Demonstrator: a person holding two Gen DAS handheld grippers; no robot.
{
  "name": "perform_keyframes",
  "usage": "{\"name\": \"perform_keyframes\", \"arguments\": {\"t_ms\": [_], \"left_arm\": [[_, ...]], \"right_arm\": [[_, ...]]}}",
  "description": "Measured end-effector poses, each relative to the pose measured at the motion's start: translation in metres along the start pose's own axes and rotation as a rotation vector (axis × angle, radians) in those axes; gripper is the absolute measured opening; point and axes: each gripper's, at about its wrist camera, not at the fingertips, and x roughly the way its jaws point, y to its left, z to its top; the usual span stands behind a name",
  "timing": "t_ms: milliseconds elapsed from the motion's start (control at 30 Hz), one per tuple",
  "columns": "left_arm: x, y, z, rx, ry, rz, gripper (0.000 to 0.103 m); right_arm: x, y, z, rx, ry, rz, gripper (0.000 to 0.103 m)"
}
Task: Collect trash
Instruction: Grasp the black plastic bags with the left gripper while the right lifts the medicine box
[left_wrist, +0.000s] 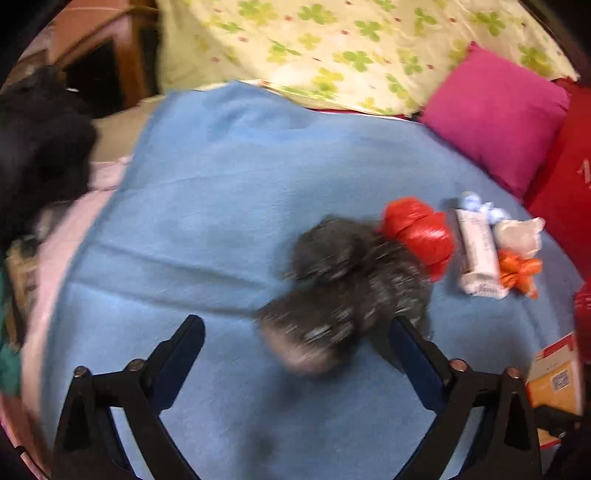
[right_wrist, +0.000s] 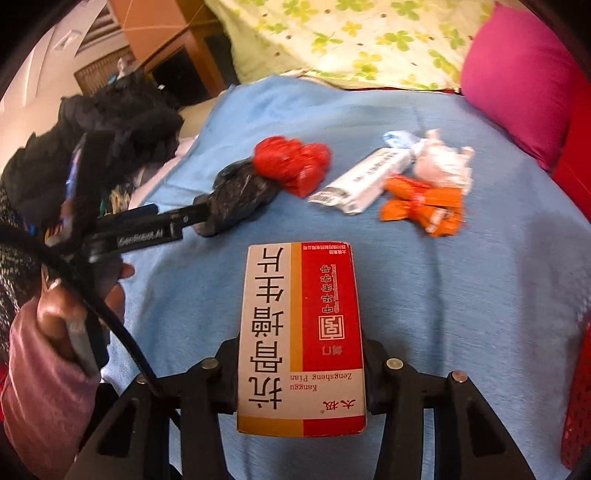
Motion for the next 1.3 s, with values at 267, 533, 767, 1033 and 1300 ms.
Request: {"name": "perform_keyframes", "arguments": {"t_ms": [267,533,767,1033,1300], "left_arm": [[0.023,-0.029,0.001,0.046,0.129,-0.054,0.041],[-0.063,-0.046,-0.027,0.036,0.011,0.024,0.034],[-0.162,-0.083,-0.034,0.105,-0.176,0.109,0.035],[-0.247,-0.129,-0.040,0.175,-0.342,0.174,0.035],[-0.280,-0.173,-0.040,0.237,-0.423,0.160,0.035]], "right_arm": [[-0.027,-0.013,0.004,0.028,-0.057,0.005,0.049],[-0.077,0.000,0.000,-0.005,-0.161,0.012,0.049],[-0.140,0.017,-0.004,-0.038,-0.293,0.014,0.049],[-0.212,0.015,-0.018,-0.039,-0.436,-0.055,0.049],[-0.268,-0.003,-0.036,-0.009,-0.544,-0.136,0.049]]}}
